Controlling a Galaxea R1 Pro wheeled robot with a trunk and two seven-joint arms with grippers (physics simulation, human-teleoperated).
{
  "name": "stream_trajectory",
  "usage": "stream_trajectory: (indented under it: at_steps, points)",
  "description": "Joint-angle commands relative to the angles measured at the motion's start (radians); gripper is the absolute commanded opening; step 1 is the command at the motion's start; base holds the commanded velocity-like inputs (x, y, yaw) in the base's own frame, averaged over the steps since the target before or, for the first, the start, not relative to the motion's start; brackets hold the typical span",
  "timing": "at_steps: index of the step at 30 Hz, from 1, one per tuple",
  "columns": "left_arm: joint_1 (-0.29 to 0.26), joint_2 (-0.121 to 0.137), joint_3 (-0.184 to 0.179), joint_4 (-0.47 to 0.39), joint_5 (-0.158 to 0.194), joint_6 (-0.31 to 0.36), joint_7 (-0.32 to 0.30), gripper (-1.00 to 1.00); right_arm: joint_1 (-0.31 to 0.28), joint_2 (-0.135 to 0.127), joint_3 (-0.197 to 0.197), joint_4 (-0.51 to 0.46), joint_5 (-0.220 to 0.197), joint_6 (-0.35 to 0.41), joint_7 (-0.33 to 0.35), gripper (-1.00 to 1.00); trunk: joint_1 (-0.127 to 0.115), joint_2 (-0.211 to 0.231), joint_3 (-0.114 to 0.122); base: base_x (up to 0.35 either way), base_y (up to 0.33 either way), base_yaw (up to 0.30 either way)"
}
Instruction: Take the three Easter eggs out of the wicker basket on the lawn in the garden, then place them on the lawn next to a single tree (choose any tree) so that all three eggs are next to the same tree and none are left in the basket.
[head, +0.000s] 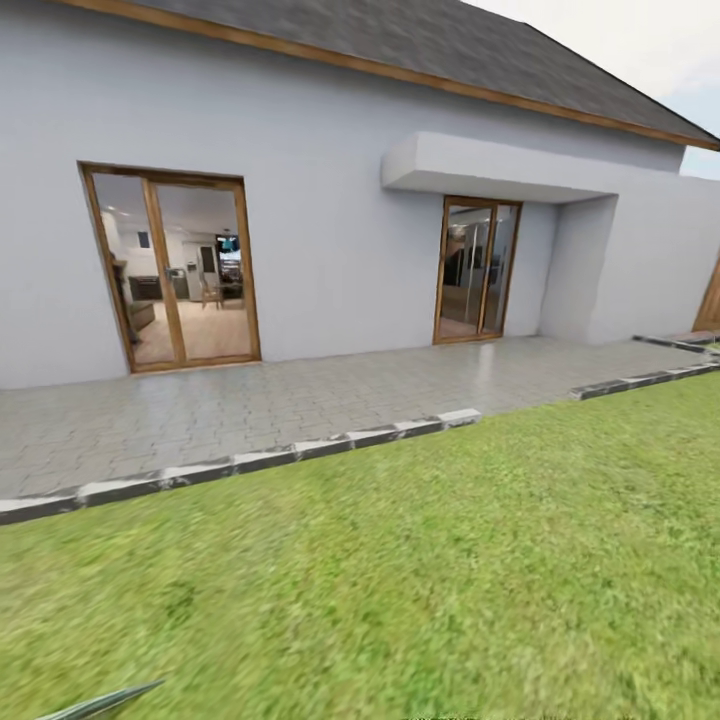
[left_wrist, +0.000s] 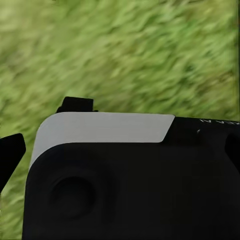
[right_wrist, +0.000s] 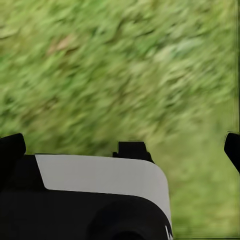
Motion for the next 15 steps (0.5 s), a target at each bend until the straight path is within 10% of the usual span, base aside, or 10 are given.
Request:
stream_trajectory:
  at_steps: [1,15]
  points:
    - [0.000,0.000,0.002,-0.001,0.010,0.001,-0.004,1.00,-0.001,0.000,0.000,0.001,0.000,-0.003,0.000,1.00,0.000,0.000,-0.001,0.000,0.000,-0.272]
    - [0.000,-0.001,0.002,-0.001,0.010,0.001,-0.004,1.00,-0.001,0.000,0.000,0.001,0.000,-0.003,0.000,1.00,0.000,0.000,-0.001,0.000,0.000,-0.272]
